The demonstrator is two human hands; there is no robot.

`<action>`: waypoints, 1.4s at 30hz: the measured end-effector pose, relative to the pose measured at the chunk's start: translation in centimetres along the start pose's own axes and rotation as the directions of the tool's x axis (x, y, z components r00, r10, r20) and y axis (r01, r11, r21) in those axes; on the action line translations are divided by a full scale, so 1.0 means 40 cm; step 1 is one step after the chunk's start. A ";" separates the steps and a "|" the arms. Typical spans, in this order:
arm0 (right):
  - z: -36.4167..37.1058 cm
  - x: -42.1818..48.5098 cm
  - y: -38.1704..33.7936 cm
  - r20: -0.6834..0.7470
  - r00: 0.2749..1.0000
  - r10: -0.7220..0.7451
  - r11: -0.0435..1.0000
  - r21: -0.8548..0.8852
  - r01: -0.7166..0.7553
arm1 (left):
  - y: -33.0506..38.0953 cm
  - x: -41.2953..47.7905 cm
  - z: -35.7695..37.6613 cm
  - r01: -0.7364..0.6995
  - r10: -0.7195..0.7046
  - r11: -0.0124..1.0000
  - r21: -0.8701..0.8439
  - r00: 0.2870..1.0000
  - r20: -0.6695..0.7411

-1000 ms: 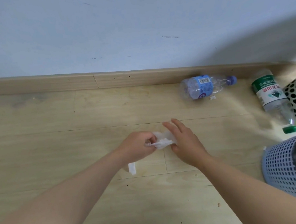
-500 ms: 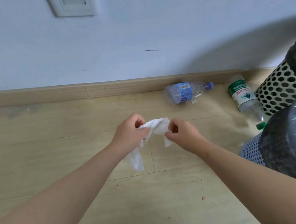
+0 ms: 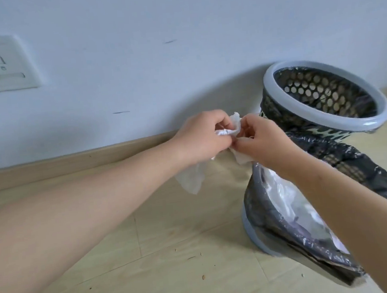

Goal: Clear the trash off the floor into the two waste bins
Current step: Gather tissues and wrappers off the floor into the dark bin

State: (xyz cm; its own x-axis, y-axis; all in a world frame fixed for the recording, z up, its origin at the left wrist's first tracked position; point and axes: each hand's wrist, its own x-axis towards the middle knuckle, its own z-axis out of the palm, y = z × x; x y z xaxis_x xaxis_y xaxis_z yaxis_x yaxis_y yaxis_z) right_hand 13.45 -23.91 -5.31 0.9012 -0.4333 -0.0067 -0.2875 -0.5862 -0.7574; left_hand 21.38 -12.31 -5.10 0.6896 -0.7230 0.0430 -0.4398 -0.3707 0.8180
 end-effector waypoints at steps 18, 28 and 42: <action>-0.223 -0.134 0.298 0.207 0.865 0.458 0.790 -0.540 -0.289 | 0.148 0.021 0.379 -0.270 -0.085 0.739 0.617 0.871 0.483; -0.133 -0.115 0.282 0.322 0.815 0.482 0.859 -0.357 -0.367 | 0.098 0.023 0.276 -0.482 -0.242 0.465 0.742 0.738 0.630; 0.203 0.021 -0.010 0.596 0.791 0.141 0.980 -0.199 -0.024 | -0.157 -0.042 -0.129 -0.095 -0.570 0.529 0.843 0.697 0.436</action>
State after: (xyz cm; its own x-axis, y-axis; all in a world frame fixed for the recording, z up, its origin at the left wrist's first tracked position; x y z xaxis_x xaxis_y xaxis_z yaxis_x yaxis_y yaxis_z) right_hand 16.97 -18.48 -10.29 0.8654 -0.0171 -0.5008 -0.3679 -0.7003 -0.6117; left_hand 25.95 -5.75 -7.35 0.4804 -0.5468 -0.6857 -0.7834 -0.6190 -0.0552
